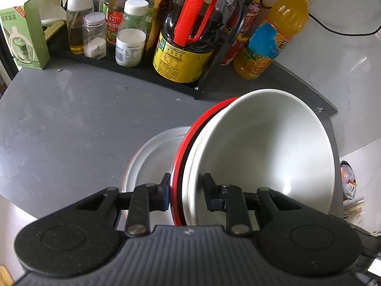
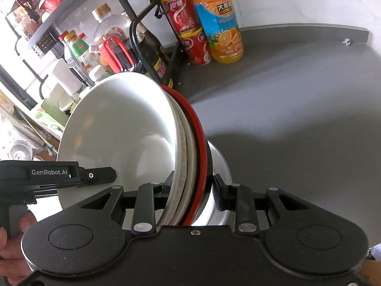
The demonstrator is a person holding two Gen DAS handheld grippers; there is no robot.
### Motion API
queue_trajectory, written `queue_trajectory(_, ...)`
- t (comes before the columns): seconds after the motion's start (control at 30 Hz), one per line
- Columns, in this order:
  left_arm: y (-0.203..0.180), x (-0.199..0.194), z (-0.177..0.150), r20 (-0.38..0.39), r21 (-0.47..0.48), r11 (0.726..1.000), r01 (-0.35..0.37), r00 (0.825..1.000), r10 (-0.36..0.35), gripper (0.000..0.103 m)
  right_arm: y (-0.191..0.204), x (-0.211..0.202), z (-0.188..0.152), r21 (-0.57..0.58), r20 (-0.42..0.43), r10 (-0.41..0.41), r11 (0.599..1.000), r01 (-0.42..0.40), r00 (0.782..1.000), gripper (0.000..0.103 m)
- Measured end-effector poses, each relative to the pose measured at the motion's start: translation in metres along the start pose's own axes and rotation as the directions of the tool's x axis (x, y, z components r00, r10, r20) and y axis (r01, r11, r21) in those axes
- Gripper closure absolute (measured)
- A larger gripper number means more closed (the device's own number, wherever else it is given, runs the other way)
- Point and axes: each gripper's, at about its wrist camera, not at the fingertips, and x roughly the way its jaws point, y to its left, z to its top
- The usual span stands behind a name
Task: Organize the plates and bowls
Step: 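Lift the bowl stack with both tools and carry it over the plates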
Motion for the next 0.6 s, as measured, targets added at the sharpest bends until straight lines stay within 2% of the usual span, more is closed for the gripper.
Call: queue_trajectory(0.6,0.026,0.024,0.005,-0.1,0.007,1.0,-0.024,0.995,0.024,0.077,0.012,0.033,-0.009,0.047,-0.09,-0.03,0.998,0.034,0.995,0.073)
